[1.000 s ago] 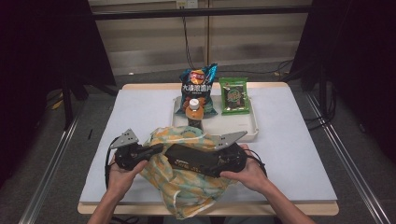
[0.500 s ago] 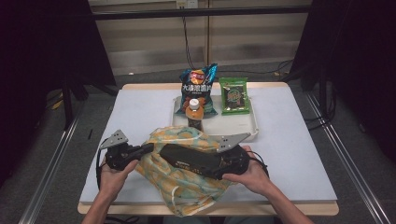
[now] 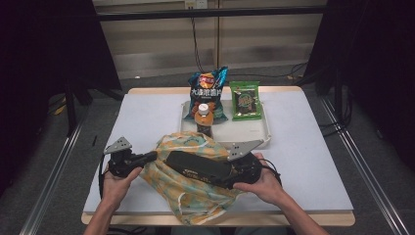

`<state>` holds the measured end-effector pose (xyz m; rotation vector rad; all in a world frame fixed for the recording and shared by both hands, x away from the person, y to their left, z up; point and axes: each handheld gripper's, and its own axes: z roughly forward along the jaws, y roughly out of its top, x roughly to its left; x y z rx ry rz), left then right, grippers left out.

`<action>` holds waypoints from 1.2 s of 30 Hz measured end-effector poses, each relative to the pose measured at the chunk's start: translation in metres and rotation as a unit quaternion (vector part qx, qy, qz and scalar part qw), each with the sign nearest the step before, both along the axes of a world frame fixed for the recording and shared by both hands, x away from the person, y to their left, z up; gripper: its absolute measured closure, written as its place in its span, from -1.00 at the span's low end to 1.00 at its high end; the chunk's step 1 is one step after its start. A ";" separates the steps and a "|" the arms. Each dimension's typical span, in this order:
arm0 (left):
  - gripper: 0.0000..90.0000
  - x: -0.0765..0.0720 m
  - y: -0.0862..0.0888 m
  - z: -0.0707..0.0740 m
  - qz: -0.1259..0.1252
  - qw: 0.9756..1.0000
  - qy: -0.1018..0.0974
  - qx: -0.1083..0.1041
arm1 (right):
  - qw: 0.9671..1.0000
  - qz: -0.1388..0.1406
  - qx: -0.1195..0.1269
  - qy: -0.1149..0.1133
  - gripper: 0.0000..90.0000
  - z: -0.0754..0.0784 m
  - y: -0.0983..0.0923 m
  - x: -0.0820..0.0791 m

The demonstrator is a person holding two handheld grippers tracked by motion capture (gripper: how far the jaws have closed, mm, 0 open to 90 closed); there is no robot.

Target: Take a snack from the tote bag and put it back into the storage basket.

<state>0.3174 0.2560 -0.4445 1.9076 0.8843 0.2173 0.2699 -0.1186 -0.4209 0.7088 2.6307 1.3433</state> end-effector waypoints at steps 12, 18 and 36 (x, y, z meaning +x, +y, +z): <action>1.00 -0.005 -0.006 -0.009 -0.029 0.999 0.024 0.024 | 1.000 -0.003 0.015 -0.014 -0.04 0.007 0.000 0.000; 1.00 -0.015 -0.010 -0.004 -0.037 0.999 0.022 0.026 | 0.999 -0.007 0.028 -0.016 -0.04 0.011 0.000 0.002; 1.00 -0.021 0.004 -0.017 -0.020 0.998 0.040 0.038 | 0.998 0.006 0.055 -0.034 -0.04 0.032 0.007 0.002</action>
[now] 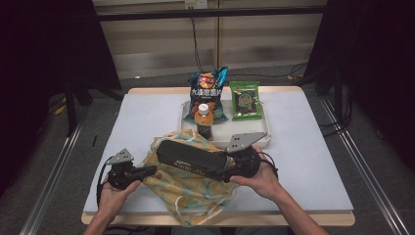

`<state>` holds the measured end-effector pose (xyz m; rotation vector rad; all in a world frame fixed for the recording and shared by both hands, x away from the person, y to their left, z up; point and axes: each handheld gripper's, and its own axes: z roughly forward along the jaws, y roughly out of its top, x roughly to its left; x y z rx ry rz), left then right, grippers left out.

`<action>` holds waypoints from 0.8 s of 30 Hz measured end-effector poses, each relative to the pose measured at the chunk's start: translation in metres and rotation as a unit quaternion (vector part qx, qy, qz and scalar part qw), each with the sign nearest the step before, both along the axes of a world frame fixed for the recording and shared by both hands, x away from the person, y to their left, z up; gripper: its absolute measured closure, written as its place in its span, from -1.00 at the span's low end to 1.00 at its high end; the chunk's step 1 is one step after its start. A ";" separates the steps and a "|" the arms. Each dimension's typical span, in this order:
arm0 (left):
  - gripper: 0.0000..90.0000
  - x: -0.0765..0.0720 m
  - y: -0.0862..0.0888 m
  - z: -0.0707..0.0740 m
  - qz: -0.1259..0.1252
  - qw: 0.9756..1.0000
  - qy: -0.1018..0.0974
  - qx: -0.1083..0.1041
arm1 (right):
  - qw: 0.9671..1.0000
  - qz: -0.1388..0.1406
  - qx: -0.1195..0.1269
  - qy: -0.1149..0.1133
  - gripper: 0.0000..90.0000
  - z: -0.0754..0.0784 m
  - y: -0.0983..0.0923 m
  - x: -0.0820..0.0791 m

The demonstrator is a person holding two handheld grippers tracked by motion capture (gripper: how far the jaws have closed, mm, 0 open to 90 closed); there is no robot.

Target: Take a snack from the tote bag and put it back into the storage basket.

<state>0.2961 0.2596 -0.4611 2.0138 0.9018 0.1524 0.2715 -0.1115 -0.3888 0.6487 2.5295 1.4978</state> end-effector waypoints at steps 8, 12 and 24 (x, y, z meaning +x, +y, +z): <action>0.98 -0.001 -0.001 -0.001 -0.003 1.000 0.001 0.004 | 1.000 -0.009 0.008 -0.009 -0.04 0.011 -0.008 -0.001; 0.88 -0.003 -0.001 0.001 -0.007 1.000 -0.012 -0.005 | 1.000 -0.014 0.006 -0.012 -0.04 0.014 -0.013 0.001; 0.44 -0.011 -0.006 0.009 -0.023 0.998 -0.036 -0.036 | 1.000 -0.012 -0.003 -0.001 -0.04 0.012 -0.023 0.016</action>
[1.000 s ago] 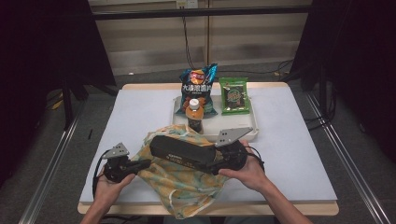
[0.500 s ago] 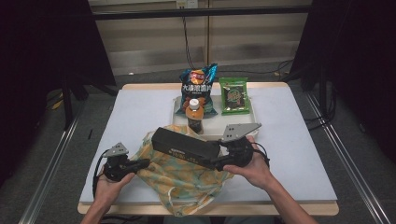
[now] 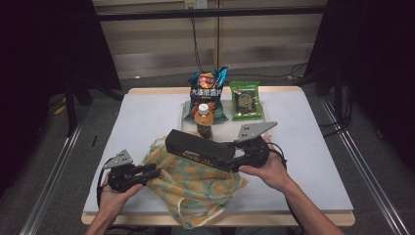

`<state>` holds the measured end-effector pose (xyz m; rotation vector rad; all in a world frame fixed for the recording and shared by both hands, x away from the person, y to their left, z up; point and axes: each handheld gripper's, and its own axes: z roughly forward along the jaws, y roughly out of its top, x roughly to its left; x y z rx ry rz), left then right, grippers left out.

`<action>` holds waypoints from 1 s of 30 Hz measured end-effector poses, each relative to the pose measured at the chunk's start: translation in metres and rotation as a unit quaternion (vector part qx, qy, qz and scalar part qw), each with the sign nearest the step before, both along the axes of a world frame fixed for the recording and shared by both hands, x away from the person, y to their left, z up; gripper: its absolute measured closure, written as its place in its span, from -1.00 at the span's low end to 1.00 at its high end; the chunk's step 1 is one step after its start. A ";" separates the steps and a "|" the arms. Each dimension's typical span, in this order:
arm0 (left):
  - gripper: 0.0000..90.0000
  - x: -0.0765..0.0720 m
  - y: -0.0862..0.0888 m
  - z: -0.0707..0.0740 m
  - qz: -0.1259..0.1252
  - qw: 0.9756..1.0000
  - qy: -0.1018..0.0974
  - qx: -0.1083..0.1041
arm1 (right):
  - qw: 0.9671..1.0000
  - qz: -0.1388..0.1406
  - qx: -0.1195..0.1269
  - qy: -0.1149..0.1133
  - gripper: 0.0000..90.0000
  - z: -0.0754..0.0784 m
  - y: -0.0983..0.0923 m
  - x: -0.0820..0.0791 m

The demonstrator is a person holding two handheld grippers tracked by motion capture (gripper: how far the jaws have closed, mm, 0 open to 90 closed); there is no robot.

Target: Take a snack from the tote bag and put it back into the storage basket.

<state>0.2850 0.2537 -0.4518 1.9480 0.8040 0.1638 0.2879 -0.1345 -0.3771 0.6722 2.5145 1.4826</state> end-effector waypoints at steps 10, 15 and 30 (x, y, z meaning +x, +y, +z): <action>0.01 -0.007 -0.005 0.009 0.015 1.000 -0.021 -0.011 | 1.000 -0.005 0.013 0.001 -0.04 0.006 -0.014 0.005; -0.19 -0.007 -0.005 0.010 0.019 0.999 -0.020 -0.019 | 1.000 -0.011 0.016 -0.006 -0.04 0.012 -0.022 0.006; -0.63 -0.009 -0.007 0.012 0.025 0.999 -0.030 -0.014 | 0.999 -0.036 0.005 -0.018 -0.04 0.022 -0.056 0.010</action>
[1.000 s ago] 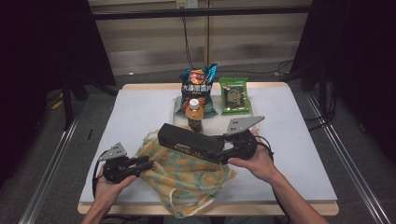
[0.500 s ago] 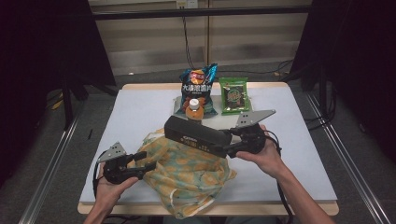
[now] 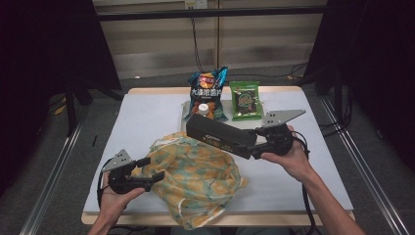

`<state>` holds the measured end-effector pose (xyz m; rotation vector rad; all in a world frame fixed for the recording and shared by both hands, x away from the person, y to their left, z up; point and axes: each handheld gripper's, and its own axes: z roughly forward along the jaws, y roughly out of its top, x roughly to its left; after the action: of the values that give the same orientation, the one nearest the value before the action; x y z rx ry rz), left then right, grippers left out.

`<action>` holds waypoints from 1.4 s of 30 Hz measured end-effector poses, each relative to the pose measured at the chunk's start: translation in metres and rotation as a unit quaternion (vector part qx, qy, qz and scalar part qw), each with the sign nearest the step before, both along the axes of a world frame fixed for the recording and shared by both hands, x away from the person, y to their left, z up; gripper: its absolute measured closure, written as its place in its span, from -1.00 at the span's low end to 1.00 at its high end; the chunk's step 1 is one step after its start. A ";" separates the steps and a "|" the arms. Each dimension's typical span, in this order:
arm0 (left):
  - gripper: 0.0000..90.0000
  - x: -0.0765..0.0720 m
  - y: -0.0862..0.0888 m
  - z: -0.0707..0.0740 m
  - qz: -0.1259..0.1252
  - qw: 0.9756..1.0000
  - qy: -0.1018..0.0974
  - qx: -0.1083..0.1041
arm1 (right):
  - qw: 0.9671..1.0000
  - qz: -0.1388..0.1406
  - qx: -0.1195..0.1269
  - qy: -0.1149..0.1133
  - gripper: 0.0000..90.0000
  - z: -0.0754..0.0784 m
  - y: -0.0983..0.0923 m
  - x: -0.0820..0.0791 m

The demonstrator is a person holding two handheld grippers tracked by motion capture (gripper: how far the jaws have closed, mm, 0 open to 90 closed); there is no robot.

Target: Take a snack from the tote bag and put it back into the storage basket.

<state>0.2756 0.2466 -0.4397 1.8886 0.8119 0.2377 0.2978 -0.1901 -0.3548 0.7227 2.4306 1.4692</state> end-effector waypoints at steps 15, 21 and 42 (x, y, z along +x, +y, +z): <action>-0.82 0.000 0.005 0.005 0.007 1.000 -0.003 -0.017 | 0.999 -0.030 -0.010 0.000 -0.04 0.006 -0.042 0.002; -0.82 0.001 0.007 0.006 0.011 1.000 -0.003 -0.024 | 0.999 -0.050 -0.013 0.012 -0.04 0.003 -0.058 0.014; -0.88 0.002 0.009 0.008 0.021 0.999 -0.006 -0.027 | 0.995 -0.069 -0.065 0.044 -0.04 -0.020 -0.071 0.055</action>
<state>0.2773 0.2559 -0.4319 1.8194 0.8431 0.2514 0.3530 -0.2615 -0.3748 0.9238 2.4584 1.2398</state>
